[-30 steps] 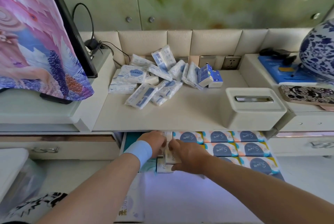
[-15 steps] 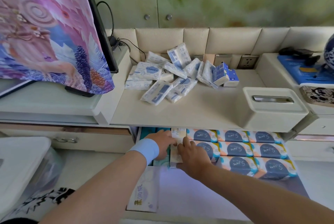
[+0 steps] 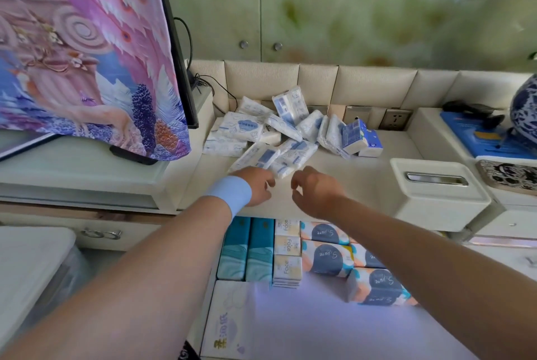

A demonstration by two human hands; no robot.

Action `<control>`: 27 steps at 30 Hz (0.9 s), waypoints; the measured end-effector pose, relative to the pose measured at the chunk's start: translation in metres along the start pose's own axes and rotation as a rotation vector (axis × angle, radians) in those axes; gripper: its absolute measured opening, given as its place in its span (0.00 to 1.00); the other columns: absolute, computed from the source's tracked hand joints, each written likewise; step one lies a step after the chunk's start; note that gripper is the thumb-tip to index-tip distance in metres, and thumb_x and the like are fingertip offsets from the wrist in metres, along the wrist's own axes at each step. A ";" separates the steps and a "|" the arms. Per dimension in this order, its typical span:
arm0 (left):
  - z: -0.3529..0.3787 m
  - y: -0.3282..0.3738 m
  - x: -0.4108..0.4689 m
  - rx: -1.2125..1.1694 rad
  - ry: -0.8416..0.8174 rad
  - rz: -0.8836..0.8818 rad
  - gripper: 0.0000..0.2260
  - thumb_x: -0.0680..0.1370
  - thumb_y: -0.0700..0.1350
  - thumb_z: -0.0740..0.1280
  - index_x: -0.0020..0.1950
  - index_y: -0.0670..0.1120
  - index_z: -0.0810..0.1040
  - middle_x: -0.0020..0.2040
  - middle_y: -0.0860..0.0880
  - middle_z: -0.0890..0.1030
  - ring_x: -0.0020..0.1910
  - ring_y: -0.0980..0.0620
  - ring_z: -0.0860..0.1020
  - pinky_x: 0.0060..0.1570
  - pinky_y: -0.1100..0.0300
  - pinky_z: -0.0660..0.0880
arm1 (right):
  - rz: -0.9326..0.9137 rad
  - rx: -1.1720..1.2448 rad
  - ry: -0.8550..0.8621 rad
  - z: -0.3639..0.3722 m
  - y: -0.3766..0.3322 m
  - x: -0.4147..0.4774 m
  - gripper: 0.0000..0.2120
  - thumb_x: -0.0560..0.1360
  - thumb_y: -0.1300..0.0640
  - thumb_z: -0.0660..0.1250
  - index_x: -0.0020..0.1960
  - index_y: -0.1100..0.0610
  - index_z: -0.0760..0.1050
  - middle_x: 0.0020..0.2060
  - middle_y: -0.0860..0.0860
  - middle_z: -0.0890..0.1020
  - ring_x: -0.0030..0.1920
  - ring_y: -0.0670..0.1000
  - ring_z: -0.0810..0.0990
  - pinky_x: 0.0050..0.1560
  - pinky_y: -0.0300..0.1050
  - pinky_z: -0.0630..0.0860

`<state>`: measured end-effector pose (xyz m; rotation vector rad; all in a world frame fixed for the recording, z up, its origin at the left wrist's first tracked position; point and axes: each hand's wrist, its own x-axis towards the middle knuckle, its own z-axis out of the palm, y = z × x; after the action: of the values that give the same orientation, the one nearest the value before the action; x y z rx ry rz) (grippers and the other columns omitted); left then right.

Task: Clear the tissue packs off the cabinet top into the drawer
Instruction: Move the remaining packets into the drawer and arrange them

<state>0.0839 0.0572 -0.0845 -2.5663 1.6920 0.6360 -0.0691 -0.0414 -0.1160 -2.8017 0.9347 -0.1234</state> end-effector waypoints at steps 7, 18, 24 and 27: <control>-0.009 -0.034 0.029 -0.129 0.118 -0.144 0.23 0.78 0.49 0.66 0.73 0.54 0.68 0.70 0.48 0.71 0.65 0.45 0.73 0.61 0.52 0.73 | 0.104 -0.064 -0.125 0.000 0.015 0.052 0.27 0.76 0.52 0.65 0.74 0.49 0.63 0.73 0.51 0.64 0.68 0.55 0.69 0.64 0.51 0.70; 0.017 -0.040 0.084 -0.004 0.042 -0.250 0.40 0.73 0.71 0.60 0.79 0.61 0.44 0.78 0.46 0.59 0.75 0.41 0.59 0.70 0.42 0.61 | 0.010 -0.114 -0.119 0.030 0.021 0.113 0.33 0.72 0.37 0.61 0.74 0.44 0.61 0.72 0.52 0.66 0.71 0.57 0.63 0.68 0.59 0.63; -0.004 -0.034 0.113 0.199 0.088 -0.394 0.27 0.78 0.66 0.51 0.71 0.53 0.70 0.72 0.46 0.67 0.70 0.43 0.63 0.65 0.46 0.62 | 0.080 -0.066 0.005 0.015 0.015 0.146 0.13 0.77 0.53 0.54 0.47 0.55 0.77 0.50 0.54 0.78 0.53 0.57 0.77 0.52 0.49 0.72; -0.012 -0.037 0.120 0.186 0.260 -0.370 0.18 0.80 0.55 0.56 0.64 0.49 0.75 0.67 0.45 0.71 0.66 0.43 0.67 0.61 0.49 0.66 | 0.085 0.043 0.239 0.021 0.014 0.165 0.11 0.76 0.56 0.59 0.52 0.54 0.78 0.50 0.54 0.77 0.50 0.56 0.75 0.51 0.50 0.75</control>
<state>0.1612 -0.0359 -0.1219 -2.8055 1.1990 0.1267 0.0571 -0.1488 -0.1357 -2.7442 1.0861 -0.4695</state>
